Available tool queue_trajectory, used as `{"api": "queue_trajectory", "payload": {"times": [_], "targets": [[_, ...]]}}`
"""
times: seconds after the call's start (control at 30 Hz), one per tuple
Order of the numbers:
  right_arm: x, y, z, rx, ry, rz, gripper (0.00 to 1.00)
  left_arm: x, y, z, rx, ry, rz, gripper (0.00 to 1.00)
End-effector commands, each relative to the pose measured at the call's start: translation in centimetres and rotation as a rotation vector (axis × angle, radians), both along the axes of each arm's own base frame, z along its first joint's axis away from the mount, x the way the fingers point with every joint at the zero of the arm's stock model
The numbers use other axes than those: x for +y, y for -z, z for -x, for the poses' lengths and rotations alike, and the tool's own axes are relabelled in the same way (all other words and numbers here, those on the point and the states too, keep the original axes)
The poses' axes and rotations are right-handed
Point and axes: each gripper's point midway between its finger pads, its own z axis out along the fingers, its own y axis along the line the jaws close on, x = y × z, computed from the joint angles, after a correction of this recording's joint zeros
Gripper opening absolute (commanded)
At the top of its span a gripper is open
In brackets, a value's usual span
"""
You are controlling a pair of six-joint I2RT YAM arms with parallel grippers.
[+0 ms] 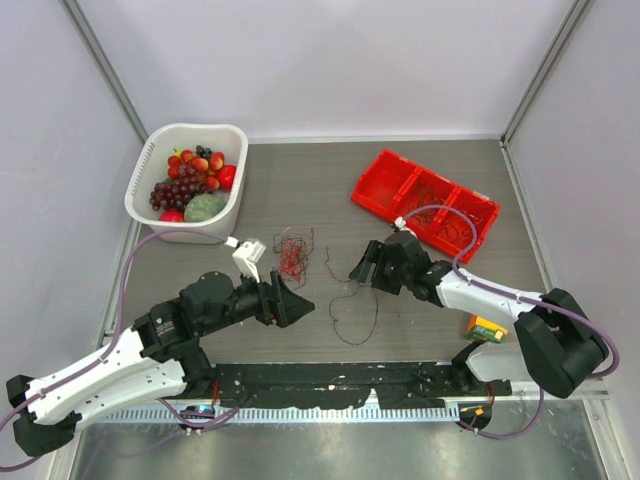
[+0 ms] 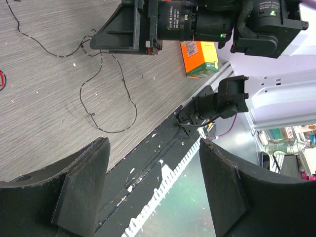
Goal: Untangle the cables
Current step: Pick up the cable at the center of the board.
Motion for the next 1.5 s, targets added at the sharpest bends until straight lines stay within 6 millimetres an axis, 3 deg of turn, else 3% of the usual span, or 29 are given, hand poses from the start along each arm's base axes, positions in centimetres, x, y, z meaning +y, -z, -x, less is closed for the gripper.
{"api": "queue_trajectory", "payload": {"times": [0.0,0.1,0.2,0.33,0.4,0.6,0.7,0.73,0.83,1.07,1.27,1.47], "targets": [[0.4,-1.3,-1.5,-0.094,-0.013,0.116,0.72,0.2,0.3,-0.1,-0.012,-0.01,-0.009,0.77],[0.7,-0.3,-1.6,-0.099,-0.048,0.215,0.72,0.5,0.3,0.2,0.001,-0.007,-0.01,0.76],[2.6,-0.1,-1.6,-0.124,-0.11,0.294,0.72,1.2,0.1,0.7,0.003,-0.002,-0.011,0.77],[2.2,1.5,-1.6,-0.131,-0.131,0.466,0.7,2.6,-0.3,0.9,-0.021,-0.024,-0.015,0.77],[1.9,2.3,-1.8,-0.123,-0.14,0.508,0.65,3.3,-0.4,0.8,-0.038,-0.042,-0.016,0.77],[1.5,4.0,-2.2,-0.122,-0.179,0.593,0.38,4.0,-1.0,0.5,-0.071,-0.068,-0.01,0.78],[1.9,3.5,-2.9,-0.146,-0.184,0.595,0.24,4.0,-1.0,0.5,-0.077,-0.059,-0.031,0.78],[2.0,3.1,-3.1,-0.156,-0.183,0.592,0.15,4.0,-0.9,0.5,-0.079,-0.056,-0.043,0.78],[2.6,1.0,-4.0,-0.194,-0.165,0.571,0.01,4.1,-0.5,0.3,-0.078,-0.058,-0.084,0.78],[1.5,-7.7,-7.3,-0.345,-0.074,0.513,0.01,4.9,-0.7,1.0,-0.04,-0.068,-0.074,0.78],[-1.4,-14.9,-13.0,-0.473,0.068,0.407,0.01,6.1,-1.2,1.1,-0.062,-0.091,-0.062,0.79],[-3.8,-20.2,-19.4,-0.641,0.182,0.38,0.01,6.2,-1.7,0.4,-0.097,-0.111,-0.075,0.8]]}}
